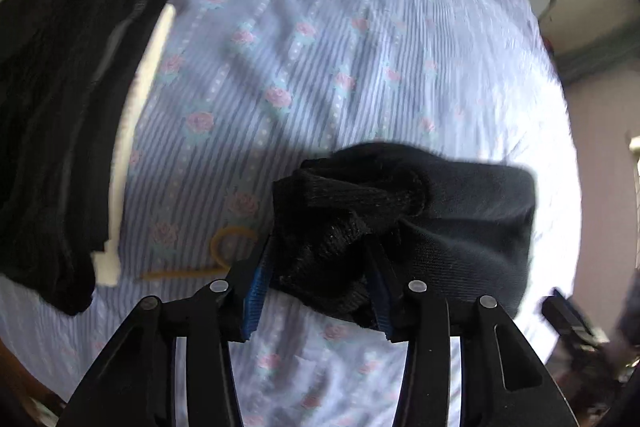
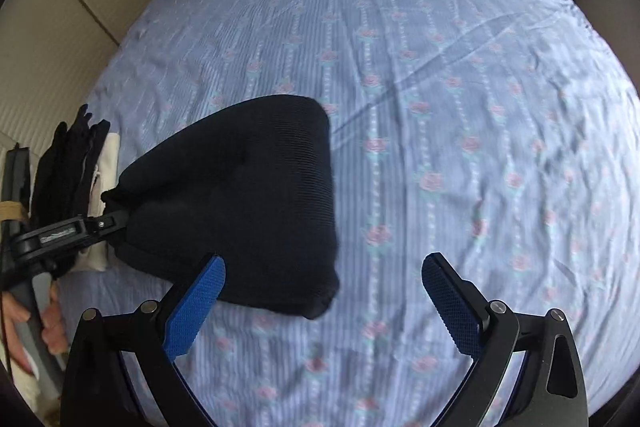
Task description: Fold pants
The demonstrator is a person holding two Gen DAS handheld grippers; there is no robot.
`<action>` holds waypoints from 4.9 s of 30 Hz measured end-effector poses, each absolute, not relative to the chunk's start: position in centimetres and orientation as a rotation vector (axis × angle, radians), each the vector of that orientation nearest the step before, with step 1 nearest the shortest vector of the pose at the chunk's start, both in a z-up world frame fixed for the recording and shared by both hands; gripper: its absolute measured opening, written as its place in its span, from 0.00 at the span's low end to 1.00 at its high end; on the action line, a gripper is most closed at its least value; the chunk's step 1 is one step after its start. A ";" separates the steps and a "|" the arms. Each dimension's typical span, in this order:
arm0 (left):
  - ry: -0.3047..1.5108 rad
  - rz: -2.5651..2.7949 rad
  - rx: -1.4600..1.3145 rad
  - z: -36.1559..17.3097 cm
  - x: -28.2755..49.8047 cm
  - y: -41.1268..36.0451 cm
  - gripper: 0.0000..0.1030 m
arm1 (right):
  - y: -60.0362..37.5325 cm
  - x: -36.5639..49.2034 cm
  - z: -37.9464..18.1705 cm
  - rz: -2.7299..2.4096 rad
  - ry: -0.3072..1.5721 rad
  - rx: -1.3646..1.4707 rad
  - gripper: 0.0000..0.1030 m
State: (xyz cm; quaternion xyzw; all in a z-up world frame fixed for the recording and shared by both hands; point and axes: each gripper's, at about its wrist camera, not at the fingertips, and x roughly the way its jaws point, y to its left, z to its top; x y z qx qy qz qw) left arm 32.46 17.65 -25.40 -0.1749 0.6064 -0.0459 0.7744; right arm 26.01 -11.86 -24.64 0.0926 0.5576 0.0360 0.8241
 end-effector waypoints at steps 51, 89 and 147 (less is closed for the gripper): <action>1.324 -0.201 -0.709 -25.6 29.6 16.7 0.56 | -9.7 26.9 -28.8 0.191 1.298 0.580 0.60; 0.817 0.022 -0.690 -9.0 23.4 49.1 0.57 | 20.1 35.6 -13.6 0.703 1.127 0.362 0.60; 0.751 0.054 0.008 -0.4 4.0 14.7 1.00 | -10.6 4.6 -5.7 0.019 0.853 0.005 0.91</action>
